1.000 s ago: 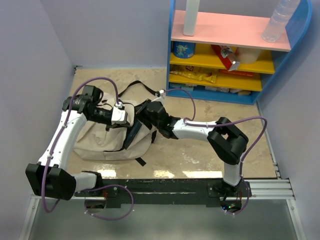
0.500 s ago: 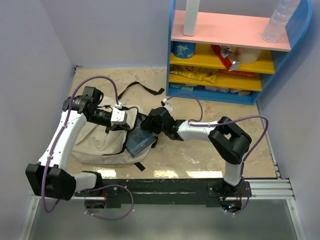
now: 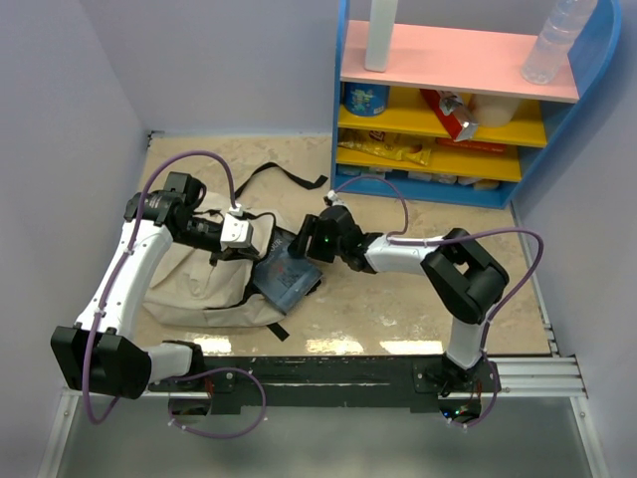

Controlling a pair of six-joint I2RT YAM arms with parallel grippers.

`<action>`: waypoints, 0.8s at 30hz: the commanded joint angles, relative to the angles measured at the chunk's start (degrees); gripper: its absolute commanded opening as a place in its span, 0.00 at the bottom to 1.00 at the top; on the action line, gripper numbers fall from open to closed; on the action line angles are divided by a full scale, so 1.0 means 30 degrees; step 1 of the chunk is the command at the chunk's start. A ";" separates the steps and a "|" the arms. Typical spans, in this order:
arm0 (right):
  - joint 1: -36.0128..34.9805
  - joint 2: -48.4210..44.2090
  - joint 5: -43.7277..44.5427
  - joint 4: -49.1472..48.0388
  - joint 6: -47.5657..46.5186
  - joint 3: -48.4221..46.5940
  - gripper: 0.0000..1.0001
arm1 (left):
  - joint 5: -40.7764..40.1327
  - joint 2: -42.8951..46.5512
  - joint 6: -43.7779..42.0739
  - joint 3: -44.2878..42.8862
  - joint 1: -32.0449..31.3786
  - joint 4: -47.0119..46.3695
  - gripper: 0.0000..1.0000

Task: Pack the student bag
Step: Place the book in the student bag.

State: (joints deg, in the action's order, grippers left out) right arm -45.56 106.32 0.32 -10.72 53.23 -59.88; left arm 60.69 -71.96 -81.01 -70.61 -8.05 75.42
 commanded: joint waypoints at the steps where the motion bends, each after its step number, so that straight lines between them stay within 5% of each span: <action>1: 0.0889 -0.0608 -0.2825 -0.0760 -0.1163 0.1793 0.63 | 0.2564 0.0521 -0.0212 -0.0604 -0.0216 -0.0032 0.00; 15: 0.2119 0.0506 -1.0120 -0.5329 -0.1193 0.4664 0.63 | 0.2476 0.0521 -0.0330 -0.0517 -0.0245 -0.0061 0.00; 24: 0.2442 0.0067 -1.4721 -0.9871 0.0301 0.5633 0.26 | 0.2564 0.0492 -0.0096 -0.0575 -0.0245 -0.0383 0.00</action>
State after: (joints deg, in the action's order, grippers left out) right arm -37.47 106.67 -34.30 -31.75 51.66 -43.22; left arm 60.77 -71.96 -81.01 -70.61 -8.05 75.40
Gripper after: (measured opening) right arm 0.306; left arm 0.017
